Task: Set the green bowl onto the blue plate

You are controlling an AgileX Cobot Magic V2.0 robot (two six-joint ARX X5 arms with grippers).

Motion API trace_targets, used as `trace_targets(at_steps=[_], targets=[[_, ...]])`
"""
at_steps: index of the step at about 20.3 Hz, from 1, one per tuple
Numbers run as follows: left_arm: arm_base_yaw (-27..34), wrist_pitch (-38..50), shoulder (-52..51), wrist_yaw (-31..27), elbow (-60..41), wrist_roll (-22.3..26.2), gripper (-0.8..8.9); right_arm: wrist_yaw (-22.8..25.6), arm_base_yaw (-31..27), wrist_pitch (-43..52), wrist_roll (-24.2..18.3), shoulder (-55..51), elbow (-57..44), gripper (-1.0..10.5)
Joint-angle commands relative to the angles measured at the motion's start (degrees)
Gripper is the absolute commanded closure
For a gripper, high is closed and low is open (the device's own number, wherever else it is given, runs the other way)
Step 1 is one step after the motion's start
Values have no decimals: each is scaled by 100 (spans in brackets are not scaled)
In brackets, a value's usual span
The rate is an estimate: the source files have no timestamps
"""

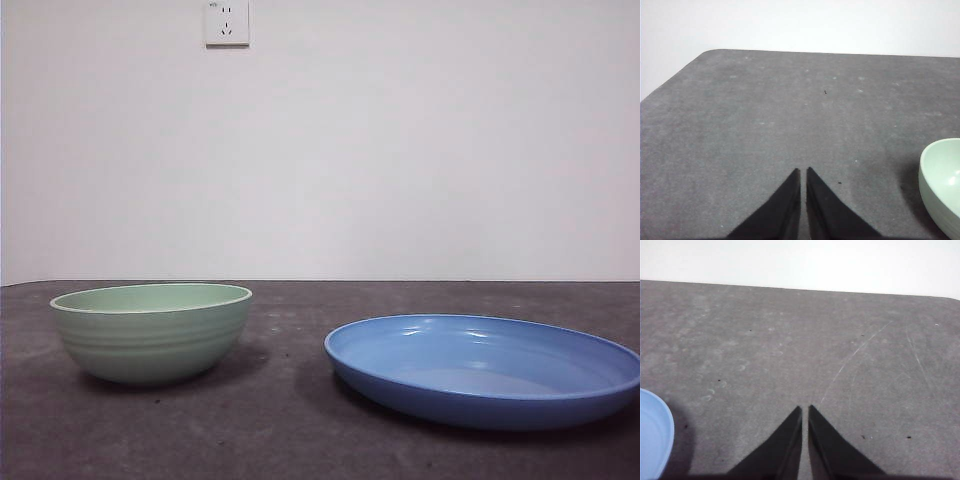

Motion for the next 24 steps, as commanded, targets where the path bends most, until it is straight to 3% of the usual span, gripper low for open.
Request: trace_targets(at_steps=[1,9,13,19,24], targets=[[-9,-24,-7,-17,-116,-46,794,-17,-9,57,-72,-15,-37,928],[-9,-2,-7,-11,-116,-140,794,-20,-9,55,-48,-15,-37,928],[-9,-2,-7,-11,-116,-675,794,-24,-9,55,-4,-15,-37,928],[-9,219,-7,-17,-116,-682,793,-44,-9,94,538,-15,-37,928],[-9,251,-7,57,-114,-887,796,-590,-7,79,798,-15,2,933]])
